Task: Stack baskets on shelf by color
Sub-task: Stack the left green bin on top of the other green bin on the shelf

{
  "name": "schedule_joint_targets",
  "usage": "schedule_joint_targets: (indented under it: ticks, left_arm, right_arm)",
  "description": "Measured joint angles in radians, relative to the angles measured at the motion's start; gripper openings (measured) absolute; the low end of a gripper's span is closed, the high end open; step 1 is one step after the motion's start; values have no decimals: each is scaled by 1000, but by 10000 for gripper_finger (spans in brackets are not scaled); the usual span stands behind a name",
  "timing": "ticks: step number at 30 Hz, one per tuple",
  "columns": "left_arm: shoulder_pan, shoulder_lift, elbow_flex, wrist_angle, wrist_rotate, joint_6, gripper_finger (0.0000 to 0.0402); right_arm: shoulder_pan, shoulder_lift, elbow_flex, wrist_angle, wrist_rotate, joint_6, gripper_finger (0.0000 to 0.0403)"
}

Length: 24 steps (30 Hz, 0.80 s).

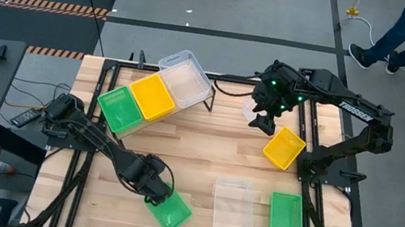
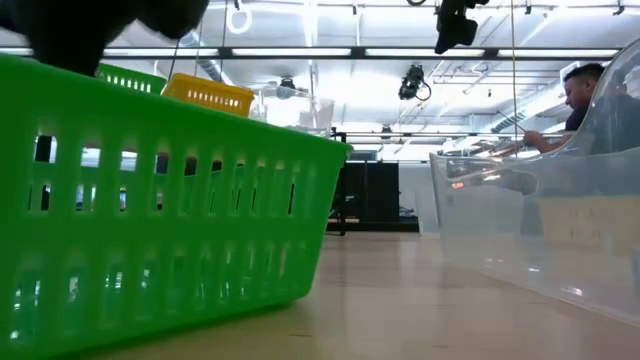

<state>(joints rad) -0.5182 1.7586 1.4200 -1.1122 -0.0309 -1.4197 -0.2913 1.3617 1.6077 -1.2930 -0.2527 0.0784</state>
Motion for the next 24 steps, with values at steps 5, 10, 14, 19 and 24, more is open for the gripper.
schedule_joint_targets:
  ticks: [5, 10, 14, 19, 24]
  left_arm:
    - [0, -1, 83, 184, -90, 60, 5]
    - [4, 34, 79, 354, -101, 96, 4]
    - [5, 101, 77, 391, -3, 121, 6]
    - [4, 189, 77, 378, 105, 149, 7]
    - [7, 240, 77, 235, 108, 129, 6]
  right_arm:
    - [0, 0, -3, -2, -2, 0, 307]
    - [0, 0, -3, -1, -2, 0, 307]
    - [0, 0, -3, -3, -2, 8, 307]
    - [0, 0, -3, -7, -3, 8, 307]
    - [0, 0, -3, -9, -3, 8, 307]
